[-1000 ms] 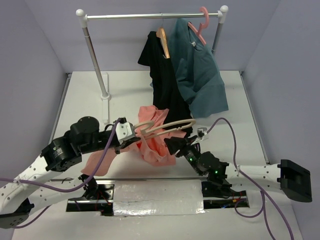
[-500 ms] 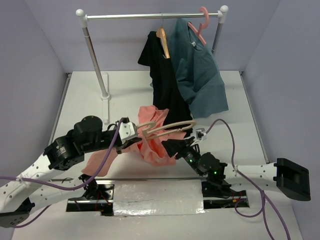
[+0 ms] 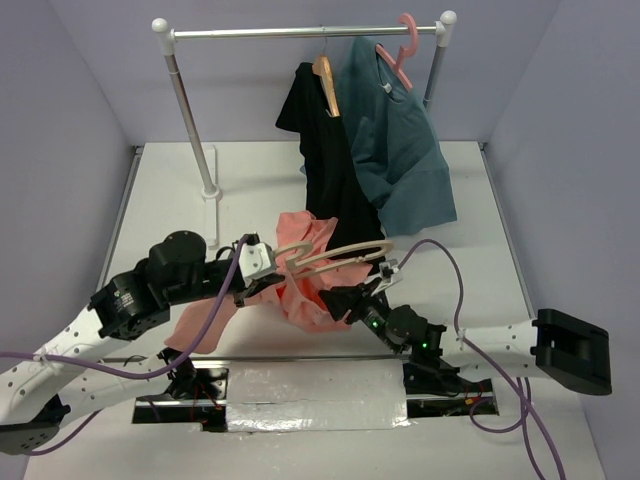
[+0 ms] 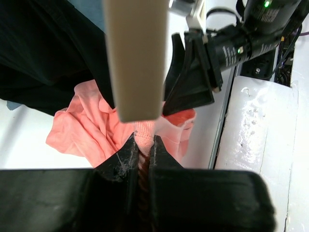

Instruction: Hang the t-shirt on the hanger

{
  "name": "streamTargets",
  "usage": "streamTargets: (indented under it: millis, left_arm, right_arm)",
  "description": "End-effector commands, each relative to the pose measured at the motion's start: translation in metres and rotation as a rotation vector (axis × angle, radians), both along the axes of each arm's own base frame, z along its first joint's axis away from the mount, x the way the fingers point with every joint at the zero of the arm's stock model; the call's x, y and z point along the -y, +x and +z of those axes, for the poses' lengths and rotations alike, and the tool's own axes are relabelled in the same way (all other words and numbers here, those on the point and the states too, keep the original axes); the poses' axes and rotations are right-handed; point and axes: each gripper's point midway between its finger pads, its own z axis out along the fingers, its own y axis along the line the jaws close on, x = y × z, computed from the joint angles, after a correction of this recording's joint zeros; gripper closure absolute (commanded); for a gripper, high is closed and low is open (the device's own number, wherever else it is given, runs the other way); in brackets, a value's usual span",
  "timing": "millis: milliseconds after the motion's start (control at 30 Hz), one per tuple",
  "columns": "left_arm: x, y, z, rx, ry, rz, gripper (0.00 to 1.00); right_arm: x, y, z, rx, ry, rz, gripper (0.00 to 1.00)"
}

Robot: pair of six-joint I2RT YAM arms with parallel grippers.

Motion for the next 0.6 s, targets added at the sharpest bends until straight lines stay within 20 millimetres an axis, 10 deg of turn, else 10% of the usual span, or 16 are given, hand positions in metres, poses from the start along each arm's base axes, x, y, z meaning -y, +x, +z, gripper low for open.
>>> streamTargets:
  millis: [0,100,167,267,567]
  left_arm:
    - [0.006,-0.001,0.032,0.056,-0.113,-0.018,1.00]
    - [0.006,0.000,0.028,0.055,-0.102,-0.012,1.00]
    - [0.006,-0.001,0.029,0.055,-0.105,-0.016,1.00]
    - [0.002,-0.005,0.034,0.063,-0.118,-0.021,1.00]
    - [-0.012,-0.025,0.038,0.050,-0.118,-0.061,1.00]
  right_arm:
    - [-0.013,0.000,0.018,0.007,0.064,0.025,0.43]
    - [-0.022,-0.005,0.018,0.016,0.068,0.056,0.54]
    - [-0.027,-0.005,0.015,0.019,0.049,0.068,0.98]
    - [-0.016,0.003,0.008,-0.011,0.059,-0.003,1.00]
    - [0.116,0.068,0.017,-0.059,0.037,-0.445,1.00]
